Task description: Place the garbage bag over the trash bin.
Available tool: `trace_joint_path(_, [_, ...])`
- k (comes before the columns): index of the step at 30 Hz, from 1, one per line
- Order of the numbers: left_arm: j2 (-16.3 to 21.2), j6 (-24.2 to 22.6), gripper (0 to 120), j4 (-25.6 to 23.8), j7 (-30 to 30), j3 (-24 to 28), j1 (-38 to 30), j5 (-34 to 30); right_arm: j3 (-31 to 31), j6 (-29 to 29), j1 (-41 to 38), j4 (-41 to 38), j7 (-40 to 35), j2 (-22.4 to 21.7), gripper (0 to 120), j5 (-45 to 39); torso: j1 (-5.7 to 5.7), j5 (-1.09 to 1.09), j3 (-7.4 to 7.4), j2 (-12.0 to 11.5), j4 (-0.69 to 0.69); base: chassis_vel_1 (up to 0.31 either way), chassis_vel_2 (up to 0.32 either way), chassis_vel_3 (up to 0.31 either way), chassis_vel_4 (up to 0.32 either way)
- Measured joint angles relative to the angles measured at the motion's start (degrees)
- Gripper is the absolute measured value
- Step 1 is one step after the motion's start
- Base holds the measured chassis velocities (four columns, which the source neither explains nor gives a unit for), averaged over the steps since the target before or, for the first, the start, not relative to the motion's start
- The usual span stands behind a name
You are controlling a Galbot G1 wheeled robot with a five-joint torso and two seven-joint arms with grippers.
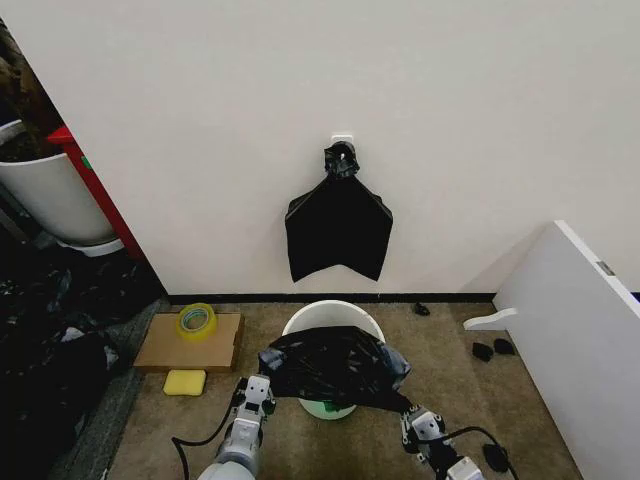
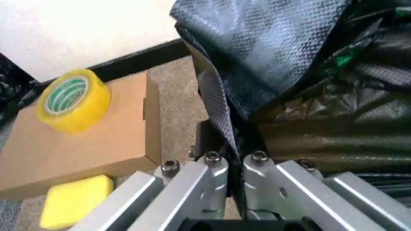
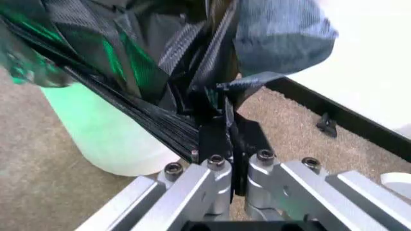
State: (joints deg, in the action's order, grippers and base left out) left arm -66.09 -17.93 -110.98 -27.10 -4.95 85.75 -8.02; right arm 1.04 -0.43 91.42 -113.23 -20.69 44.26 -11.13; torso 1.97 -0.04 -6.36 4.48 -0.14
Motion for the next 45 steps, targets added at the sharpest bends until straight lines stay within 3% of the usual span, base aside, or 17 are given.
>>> trace_joint_path(4, [-1.1, -0.8, 0, 2.2, -0.5, 0.2, -1.7, -0.6, -0.4, -0.1, -2.9, 4.2, 0.8, 1.4, 0, -0.5, 0.0, 0.01, 0.0, 0.0, 0.0, 0.0, 0.0, 0.0, 0.0])
trace_joint_path(19, [-1.8, -1.6, 0, 2.5, -1.4, 0.7, -2.5, -2.5, -0.3, 2.3, -5.6, 8.2, 4.3, 2.3, 0, -2.5, 0.0, 0.0, 0.01, 0.0, 0.0, 0.0, 0.0, 0.0, 0.0])
trace_joint_path(21, [-1.8, -1.5, 6, 1.9, -1.8, 0.8, -2.4, -4.0, 0.1, 2.4, -5.3, 8.2, 4.7, 2.1, 0, -3.1, 0.0, 0.0, 0.01, 0.0, 0.0, 0.0, 0.0, 0.0, 0.0])
trace_joint_path(25, [-1.5, -2.0, 21, -0.6, -2.1, 0.1, -2.0, -7.7, 0.9, 2.4, -3.8, 5.3, 5.5, 1.4, 12, -7.2, 0.0, 0.0, 0.01, 0.0, 0.0, 0.0, 0.0, 0.0, 0.0])
trace_joint_path(30, [0.0, -6.3, 39, -5.8, -2.0, -1.7, -1.1, -13.5, 1.8, 2.9, -0.1, -1.1, 5.9, -0.2, 32, -11.9, 0.0, 0.0, 0.01, 0.0, 0.0, 0.0, 0.0, 0.0, 0.0])
trace_joint_path(33, [1.1, -8.5, 48, -8.1, -2.5, -2.5, -0.2, -14.8, 2.0, 0.7, 2.7, -5.5, 2.2, -1.0, 39, -14.3, 0.0, -0.01, 0.01, 0.0, 0.0, 0.0, 0.0, 0.0, 0.0])
trace_joint_path(37, [3.8, -12.6, 68, -14.2, -4.9, -3.3, 3.4, -15.5, 2.1, -7.7, 7.6, -14.9, -7.5, -1.8, 60, -18.4, 0.0, -0.01, 0.01, 0.0, 0.0, 0.0, 0.0, 0.0, 0.0])
trace_joint_path(42, [5.5, -12.1, 82, -18.2, -6.9, -3.5, 6.5, -15.6, 2.4, -8.8, 9.8, -19.5, -9.7, -1.8, 73, -18.2, 0.0, -0.01, 0.01, 0.0, -0.01, 0.0, 0.0, 0.0, 0.0])
trace_joint_path(45, [6.9, -10.6, 96, -20.4, -8.0, -3.5, 8.6, -15.1, 2.6, -9.8, 11.1, -23.3, -11.3, -1.6, 88, -18.0, 0.0, -0.01, 0.02, 0.0, 0.0, 0.0, 0.0, 0.0, 0.0])
